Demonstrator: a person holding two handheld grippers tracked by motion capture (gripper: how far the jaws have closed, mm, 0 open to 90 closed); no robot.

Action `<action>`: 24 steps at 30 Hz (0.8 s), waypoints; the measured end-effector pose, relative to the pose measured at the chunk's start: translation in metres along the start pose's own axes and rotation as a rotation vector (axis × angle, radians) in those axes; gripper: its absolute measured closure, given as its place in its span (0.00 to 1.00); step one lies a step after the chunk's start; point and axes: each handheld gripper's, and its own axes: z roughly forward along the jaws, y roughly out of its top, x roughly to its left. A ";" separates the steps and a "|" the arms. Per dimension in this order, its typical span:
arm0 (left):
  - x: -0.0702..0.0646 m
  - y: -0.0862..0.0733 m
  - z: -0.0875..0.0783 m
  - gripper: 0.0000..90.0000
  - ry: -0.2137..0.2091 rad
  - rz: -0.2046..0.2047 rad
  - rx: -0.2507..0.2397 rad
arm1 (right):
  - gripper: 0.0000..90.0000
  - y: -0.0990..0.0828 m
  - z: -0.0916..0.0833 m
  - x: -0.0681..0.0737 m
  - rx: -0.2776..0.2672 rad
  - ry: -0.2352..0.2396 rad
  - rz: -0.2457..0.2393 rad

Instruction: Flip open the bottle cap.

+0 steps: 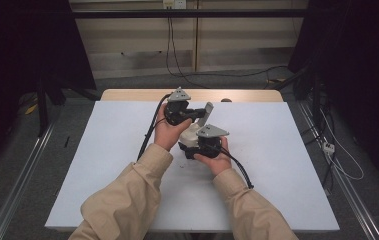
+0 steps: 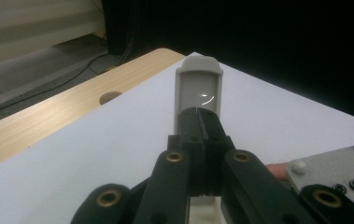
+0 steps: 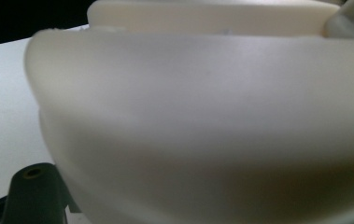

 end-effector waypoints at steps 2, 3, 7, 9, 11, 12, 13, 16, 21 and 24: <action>0.000 0.000 0.001 1.00 -0.002 -0.005 0.000 | 0.21 0.000 0.000 0.000 0.000 0.001 0.000; 0.000 0.000 0.001 1.00 -0.002 -0.004 0.003 | 0.21 0.000 0.000 0.000 0.000 0.001 0.000; 0.001 -0.001 0.003 1.00 -0.005 -0.002 0.006 | 0.21 0.000 0.000 0.000 0.001 0.001 -0.001; 0.001 -0.001 0.003 1.00 -0.007 -0.006 0.007 | 0.21 0.000 0.000 0.000 0.001 0.001 -0.001; 0.001 -0.001 0.004 1.00 -0.009 -0.008 0.004 | 0.21 0.000 0.000 0.000 0.000 0.001 0.000; 0.001 -0.001 0.004 1.00 -0.010 -0.008 0.007 | 0.21 0.000 0.000 0.000 0.001 0.002 0.000; 0.001 -0.001 0.004 1.00 -0.009 -0.005 0.013 | 0.21 0.000 0.000 0.000 0.002 0.003 0.000; 0.001 -0.001 0.005 1.00 -0.012 -0.009 0.012 | 0.21 0.000 0.000 0.000 0.002 0.004 0.001; 0.002 -0.001 0.007 1.00 -0.015 -0.011 0.019 | 0.21 0.000 0.000 0.000 -0.001 0.005 0.003; 0.002 -0.001 0.008 1.00 -0.014 -0.013 0.019 | 0.21 0.000 0.000 0.000 0.001 0.006 0.003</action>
